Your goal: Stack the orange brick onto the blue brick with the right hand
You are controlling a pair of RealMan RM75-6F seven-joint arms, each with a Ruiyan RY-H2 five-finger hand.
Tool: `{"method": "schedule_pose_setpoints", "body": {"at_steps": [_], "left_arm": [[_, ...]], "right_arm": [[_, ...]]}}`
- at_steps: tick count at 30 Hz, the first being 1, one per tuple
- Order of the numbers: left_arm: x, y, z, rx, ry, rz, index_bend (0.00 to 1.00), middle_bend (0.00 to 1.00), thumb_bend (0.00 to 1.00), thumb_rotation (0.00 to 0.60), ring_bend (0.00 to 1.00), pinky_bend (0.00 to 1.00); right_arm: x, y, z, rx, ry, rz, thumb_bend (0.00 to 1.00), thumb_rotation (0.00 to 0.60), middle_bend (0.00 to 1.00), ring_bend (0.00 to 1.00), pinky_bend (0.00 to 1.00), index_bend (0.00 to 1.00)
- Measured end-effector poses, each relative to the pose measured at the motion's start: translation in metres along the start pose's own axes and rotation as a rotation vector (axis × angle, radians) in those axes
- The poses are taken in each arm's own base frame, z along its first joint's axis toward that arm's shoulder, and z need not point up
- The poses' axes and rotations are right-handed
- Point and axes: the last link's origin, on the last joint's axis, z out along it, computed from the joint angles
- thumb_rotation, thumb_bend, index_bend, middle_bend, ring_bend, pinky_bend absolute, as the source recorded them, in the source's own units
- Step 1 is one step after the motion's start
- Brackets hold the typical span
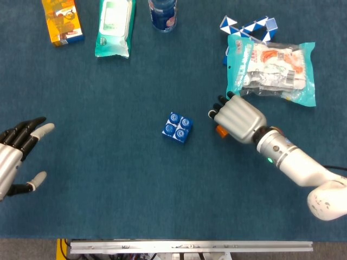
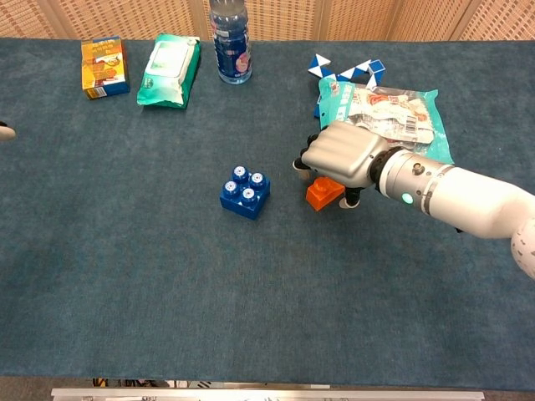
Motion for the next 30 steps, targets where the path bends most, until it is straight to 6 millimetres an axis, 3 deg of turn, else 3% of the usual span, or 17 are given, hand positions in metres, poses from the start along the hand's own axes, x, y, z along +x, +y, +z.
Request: {"method": "schedule_pose_setpoints", "body": {"at_steps": [11, 19, 30], "left_arm": [[0.0, -0.001, -0.002, 0.0, -0.004, -0.004, 0.11, 0.09, 0.27, 0.6, 0.11, 0.22], [0.0, -0.002, -0.003, 0.0, -0.003, -0.009, 0.11, 0.09, 0.27, 0.6, 0.11, 0.22], [0.0, -0.001, -0.002, -0.001, -0.004, -0.008, 0.11, 0.09, 0.27, 0.6, 0.11, 0.22]], "right_arm": [[-0.005, -0.004, 0.004, -0.003, 0.005, -0.01, 0.15, 0.6, 0.38, 0.25, 0.3, 0.43], [-0.007, -0.004, 0.007, -0.005, 0.008, -0.017, 0.22, 0.6, 0.4, 0.27, 0.33, 0.52], [0.005, 0.001, 0.003, -0.007, 0.04, -0.002, 0.26, 0.6, 0.43, 0.3, 0.36, 0.58]]}}
